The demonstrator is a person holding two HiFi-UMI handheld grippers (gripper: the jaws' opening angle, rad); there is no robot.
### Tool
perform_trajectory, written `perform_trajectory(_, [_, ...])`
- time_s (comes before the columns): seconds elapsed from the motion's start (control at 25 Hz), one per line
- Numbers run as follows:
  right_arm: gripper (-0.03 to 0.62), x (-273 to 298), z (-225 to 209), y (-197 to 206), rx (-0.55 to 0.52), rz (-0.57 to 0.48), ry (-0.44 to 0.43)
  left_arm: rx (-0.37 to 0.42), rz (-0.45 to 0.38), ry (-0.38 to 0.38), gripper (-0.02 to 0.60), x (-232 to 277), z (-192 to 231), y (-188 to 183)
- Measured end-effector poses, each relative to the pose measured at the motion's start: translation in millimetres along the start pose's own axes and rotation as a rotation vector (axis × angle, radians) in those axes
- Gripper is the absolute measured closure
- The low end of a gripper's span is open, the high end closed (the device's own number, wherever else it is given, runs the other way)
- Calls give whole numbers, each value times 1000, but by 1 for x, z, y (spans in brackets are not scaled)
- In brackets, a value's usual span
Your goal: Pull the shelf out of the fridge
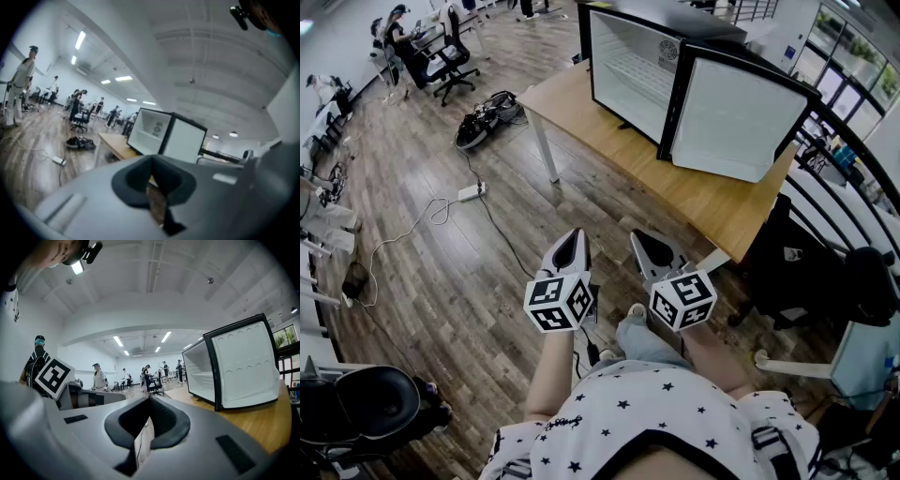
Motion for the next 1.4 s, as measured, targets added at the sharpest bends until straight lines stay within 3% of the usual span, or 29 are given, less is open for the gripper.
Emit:
perform_trajectory(0.88, [574,-14,41,1,-42,-18,6,-5,-41,7,575,-46,13,-6])
perform_trajectory(1.4, [572,25,38,6,11,-13,-51,-14,-33,-30,575,-24,39,-8])
Point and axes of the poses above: the fingertips, and each gripper's own axes: x forward along the fingers, z to its left, y out of its underside, the point moved 1 cm from there along -x, backward along the fingers, and after that the axes turned 4 degrees about -y, right-handed, at the moved point
